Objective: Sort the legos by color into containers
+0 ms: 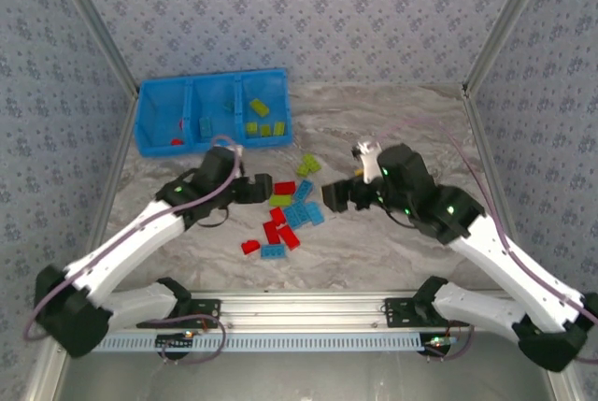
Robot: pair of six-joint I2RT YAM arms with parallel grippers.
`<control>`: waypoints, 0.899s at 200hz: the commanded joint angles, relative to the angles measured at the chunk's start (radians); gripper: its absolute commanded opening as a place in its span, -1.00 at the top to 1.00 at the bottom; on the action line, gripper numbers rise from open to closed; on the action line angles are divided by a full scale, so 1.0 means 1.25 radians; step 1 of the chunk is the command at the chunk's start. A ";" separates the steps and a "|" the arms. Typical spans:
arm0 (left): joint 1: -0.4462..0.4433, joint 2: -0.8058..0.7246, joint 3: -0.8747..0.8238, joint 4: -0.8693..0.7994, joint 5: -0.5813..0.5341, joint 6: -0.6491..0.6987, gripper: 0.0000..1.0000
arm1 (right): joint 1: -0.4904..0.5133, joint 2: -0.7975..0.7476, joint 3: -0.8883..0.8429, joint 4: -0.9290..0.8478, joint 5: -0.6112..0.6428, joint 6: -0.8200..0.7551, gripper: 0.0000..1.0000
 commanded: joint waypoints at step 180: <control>-0.138 0.659 0.419 0.009 -0.121 0.105 -0.20 | -0.012 -0.032 -0.108 -0.042 0.108 0.098 -1.00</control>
